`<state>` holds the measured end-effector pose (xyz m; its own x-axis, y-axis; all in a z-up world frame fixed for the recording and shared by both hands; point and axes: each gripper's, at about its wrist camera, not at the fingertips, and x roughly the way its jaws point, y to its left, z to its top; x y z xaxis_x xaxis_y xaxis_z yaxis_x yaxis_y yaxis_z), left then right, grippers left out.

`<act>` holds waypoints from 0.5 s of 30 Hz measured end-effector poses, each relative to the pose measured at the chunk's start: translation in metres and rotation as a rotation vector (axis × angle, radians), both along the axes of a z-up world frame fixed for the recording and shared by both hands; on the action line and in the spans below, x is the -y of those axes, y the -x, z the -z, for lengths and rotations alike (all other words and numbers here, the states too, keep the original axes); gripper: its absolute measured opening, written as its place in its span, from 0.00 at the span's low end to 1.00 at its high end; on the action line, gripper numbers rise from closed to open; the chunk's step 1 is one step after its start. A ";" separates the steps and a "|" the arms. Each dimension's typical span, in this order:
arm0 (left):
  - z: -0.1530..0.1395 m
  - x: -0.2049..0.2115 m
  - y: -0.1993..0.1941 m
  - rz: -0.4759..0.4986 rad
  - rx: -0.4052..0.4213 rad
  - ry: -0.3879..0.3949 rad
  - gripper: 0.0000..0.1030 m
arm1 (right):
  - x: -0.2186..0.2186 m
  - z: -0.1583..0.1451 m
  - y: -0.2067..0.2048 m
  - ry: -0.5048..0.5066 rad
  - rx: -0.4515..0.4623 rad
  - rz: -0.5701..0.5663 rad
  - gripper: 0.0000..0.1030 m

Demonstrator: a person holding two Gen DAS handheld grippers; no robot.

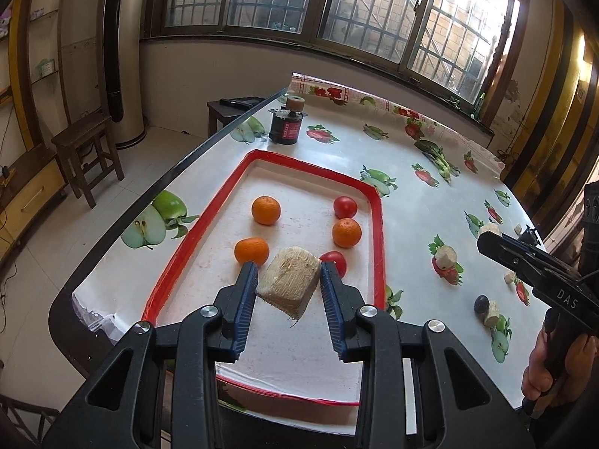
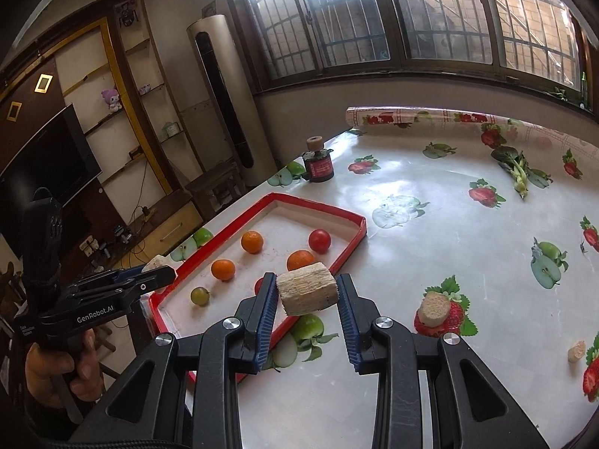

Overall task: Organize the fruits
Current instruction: 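Carry both beige blocks into the red tray and open both grippers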

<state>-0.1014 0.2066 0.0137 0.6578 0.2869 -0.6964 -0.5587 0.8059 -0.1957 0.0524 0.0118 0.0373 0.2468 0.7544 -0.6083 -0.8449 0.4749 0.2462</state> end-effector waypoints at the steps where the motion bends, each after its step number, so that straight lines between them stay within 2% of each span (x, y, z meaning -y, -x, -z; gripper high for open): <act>1: 0.000 -0.002 0.002 -0.005 0.002 0.003 0.31 | -0.004 0.001 0.000 0.001 -0.004 -0.004 0.31; 9: 0.006 -0.009 0.012 -0.012 0.002 0.021 0.31 | -0.026 0.008 0.002 0.008 -0.021 -0.033 0.31; 15: 0.023 -0.011 0.018 -0.011 -0.030 0.054 0.31 | -0.045 0.018 0.008 0.026 -0.044 -0.076 0.31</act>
